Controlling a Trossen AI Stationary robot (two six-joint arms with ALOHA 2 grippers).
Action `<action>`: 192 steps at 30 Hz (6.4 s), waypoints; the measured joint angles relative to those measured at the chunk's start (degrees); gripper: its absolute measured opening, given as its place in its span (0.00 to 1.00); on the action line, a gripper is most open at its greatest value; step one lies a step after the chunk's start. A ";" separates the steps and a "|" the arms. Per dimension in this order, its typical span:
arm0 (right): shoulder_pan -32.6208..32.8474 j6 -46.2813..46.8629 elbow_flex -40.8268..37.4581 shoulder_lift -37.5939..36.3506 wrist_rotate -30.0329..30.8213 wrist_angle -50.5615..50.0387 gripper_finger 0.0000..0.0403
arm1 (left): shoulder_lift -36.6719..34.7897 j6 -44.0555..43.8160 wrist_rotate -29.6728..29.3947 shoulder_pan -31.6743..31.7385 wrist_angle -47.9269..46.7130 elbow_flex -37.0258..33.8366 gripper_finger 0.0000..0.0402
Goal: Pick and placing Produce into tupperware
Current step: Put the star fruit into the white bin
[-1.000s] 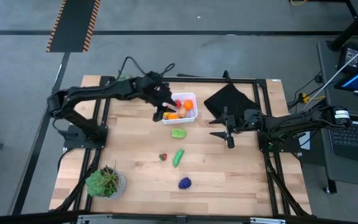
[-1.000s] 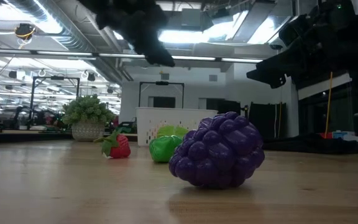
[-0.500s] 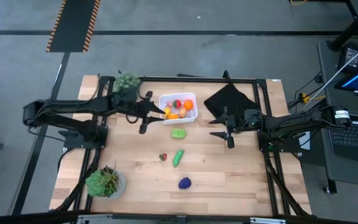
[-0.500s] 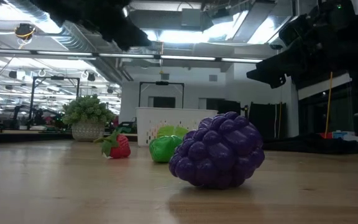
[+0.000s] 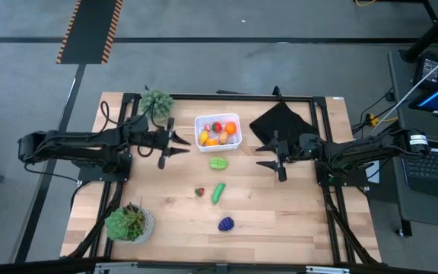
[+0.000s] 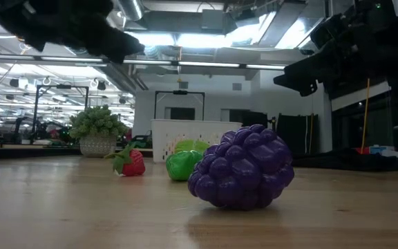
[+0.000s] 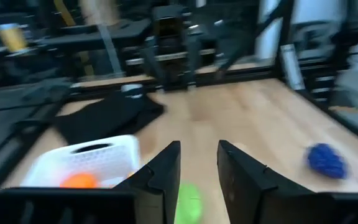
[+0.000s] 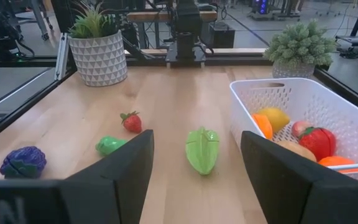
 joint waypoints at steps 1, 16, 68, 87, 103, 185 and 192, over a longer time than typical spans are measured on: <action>0.33 -0.01 0.24 -0.01 0.03 -0.52 0.60 | 0.05 -0.47 1.56 -0.03 1.50 -0.89 0.24; 7.70 1.30 16.74 10.25 7.02 -18.72 0.60 | 0.09 -0.94 2.94 -0.44 4.33 -3.62 0.14; 9.84 -1.81 30.81 29.86 8.04 -19.20 0.60 | 0.17 -2.41 3.71 -4.72 3.80 -3.60 0.31; 7.71 -4.43 39.38 41.63 8.89 -25.52 0.60 | 0.20 -2.38 -0.33 -4.74 1.49 -3.58 0.26; 7.68 -5.99 49.39 47.61 11.95 -38.23 0.61 | 0.24 -2.38 -0.33 -4.72 0.40 -3.58 0.19; 6.59 1.90 53.89 53.84 16.49 -41.83 0.99 | 0.26 -1.99 -0.33 -4.74 -3.01 -3.60 0.24; 6.59 3.02 53.89 53.84 16.49 -41.92 0.99 | 0.24 -1.98 -0.35 -4.73 -3.01 -3.60 0.22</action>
